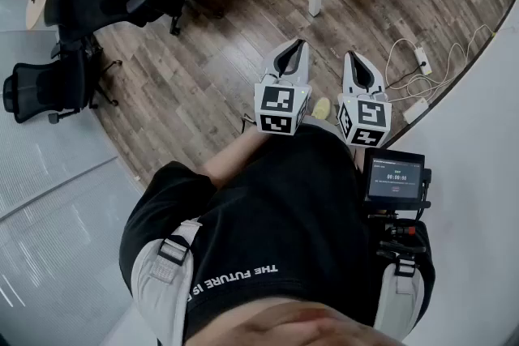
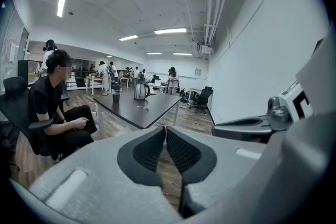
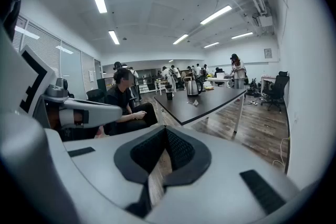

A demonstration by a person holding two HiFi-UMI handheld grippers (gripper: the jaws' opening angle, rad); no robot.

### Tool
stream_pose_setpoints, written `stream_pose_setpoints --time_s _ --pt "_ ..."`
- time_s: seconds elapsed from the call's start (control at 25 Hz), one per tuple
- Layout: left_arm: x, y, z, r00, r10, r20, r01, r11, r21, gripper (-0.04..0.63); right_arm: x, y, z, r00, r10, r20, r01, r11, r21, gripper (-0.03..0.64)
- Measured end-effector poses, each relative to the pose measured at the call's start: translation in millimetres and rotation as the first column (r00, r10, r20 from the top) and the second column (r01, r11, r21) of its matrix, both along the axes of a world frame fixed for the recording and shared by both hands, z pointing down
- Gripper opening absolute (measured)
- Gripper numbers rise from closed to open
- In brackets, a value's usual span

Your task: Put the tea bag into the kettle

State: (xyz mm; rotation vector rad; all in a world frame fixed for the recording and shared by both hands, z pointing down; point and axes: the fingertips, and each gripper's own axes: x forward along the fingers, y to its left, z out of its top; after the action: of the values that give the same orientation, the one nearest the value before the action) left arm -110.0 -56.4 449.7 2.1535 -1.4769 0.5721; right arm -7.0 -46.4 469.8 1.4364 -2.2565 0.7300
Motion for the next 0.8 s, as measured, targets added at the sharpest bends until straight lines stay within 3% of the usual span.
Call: stream_pose_setpoints --time_s 0.2,0.4,0.8 --pt "2 2 -3 1.000 -0.007 -0.024 0.007 1.000 -0.006 0.016 0 0 -1 1.000 0.002 0.008 -0.002 1.000 0.002 0.005" --pt "-2 -2 -8 1.000 -0.008 0.001 0.008 1.000 0.018 0.016 1 -4 -4 1.000 0.006 0.007 -0.006 1.000 0.014 0.005" --pt "-18 -7 -9 0.998 -0.050 0.042 0.048 0.998 0.043 0.015 12 -1 -4 0.994 0.025 0.108 -0.025 1.000 -0.003 0.005"
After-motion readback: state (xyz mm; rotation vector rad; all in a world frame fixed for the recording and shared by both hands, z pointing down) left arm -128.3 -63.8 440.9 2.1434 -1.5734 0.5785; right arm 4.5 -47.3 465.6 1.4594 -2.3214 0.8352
